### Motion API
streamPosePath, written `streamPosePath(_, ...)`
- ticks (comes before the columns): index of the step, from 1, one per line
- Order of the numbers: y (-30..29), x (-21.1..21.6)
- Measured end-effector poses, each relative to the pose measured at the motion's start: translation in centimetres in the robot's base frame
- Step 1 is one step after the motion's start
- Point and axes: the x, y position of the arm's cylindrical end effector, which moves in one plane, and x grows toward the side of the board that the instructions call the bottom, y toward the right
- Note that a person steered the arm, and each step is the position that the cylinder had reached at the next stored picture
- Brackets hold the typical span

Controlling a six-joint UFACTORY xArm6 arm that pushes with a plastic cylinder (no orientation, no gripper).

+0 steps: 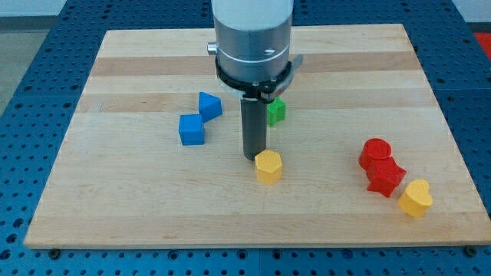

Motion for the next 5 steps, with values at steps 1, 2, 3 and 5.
streamPosePath(1,0.0,2.2)
streamPosePath(2,0.0,4.7)
streamPosePath(3,0.1,6.6)
streamPosePath(5,0.5,9.1)
